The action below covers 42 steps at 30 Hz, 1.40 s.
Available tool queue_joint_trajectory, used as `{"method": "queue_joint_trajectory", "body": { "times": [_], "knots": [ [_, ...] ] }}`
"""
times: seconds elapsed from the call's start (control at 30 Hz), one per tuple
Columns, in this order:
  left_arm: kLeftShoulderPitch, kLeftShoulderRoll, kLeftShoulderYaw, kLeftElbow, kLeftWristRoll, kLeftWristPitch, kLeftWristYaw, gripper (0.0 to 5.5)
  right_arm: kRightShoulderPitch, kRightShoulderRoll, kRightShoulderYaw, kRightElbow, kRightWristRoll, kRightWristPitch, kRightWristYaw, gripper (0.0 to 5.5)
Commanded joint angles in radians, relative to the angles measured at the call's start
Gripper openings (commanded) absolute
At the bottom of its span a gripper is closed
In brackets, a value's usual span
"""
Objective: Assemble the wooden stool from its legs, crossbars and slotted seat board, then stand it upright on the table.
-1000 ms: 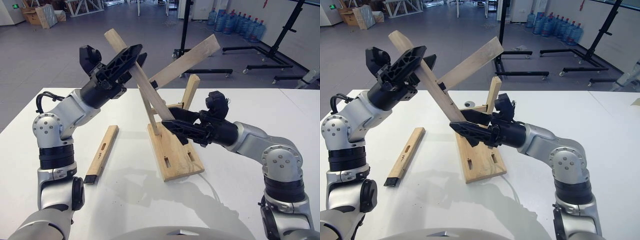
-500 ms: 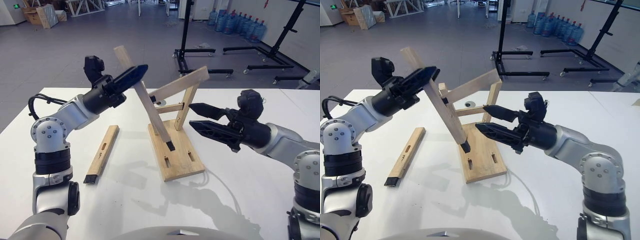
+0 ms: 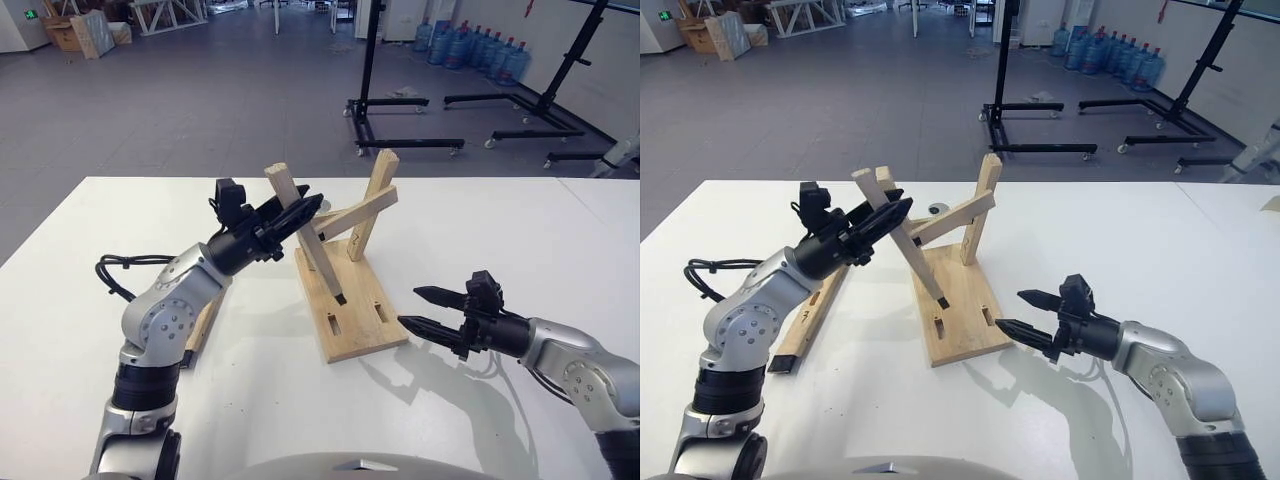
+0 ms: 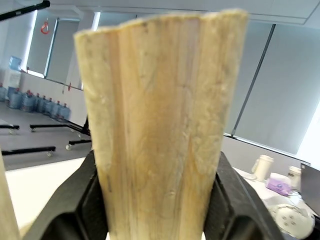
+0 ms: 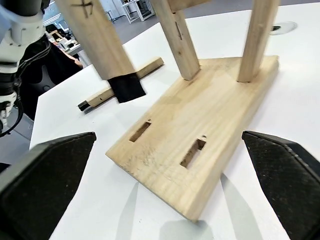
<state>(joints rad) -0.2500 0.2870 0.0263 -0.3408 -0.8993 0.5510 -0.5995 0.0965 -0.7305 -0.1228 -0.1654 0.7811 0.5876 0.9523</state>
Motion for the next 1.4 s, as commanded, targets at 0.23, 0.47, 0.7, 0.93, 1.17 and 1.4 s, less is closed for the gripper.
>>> {"method": "queue_joint_trajectory", "body": {
  "times": [0.23, 0.47, 0.7, 0.93, 1.17, 1.4],
  "knots": [
    [0.063, 0.014, 0.023, 0.012, -0.037, 0.038, -0.051, 2.04, -0.045, 0.012, -0.010, 0.031, -0.030, 0.009, 0.032, 5.40],
    [0.040, 0.013, -0.049, 0.031, 0.054, 0.004, -0.104, 2.04, -0.060, 0.028, 0.000, 0.032, -0.038, 0.021, 0.035, 5.40],
    [-0.003, 0.022, -0.046, 0.050, 0.096, -0.006, -0.138, 2.04, -0.048, 0.052, -0.001, 0.016, -0.042, 0.028, 0.022, 5.40],
    [-0.023, 0.036, -0.070, 0.066, 0.153, -0.025, -0.181, 2.04, -0.044, 0.069, 0.002, 0.009, -0.046, 0.032, 0.014, 5.40],
    [0.001, 0.015, -0.094, 0.077, 0.171, -0.038, -0.192, 2.04, -0.040, 0.076, 0.008, 0.007, -0.049, 0.033, 0.013, 5.40],
    [-0.009, 0.036, -0.090, 0.140, 0.216, -0.077, -0.236, 2.04, -0.046, 0.078, 0.014, 0.014, -0.054, 0.031, 0.017, 5.40]
  ]
}}
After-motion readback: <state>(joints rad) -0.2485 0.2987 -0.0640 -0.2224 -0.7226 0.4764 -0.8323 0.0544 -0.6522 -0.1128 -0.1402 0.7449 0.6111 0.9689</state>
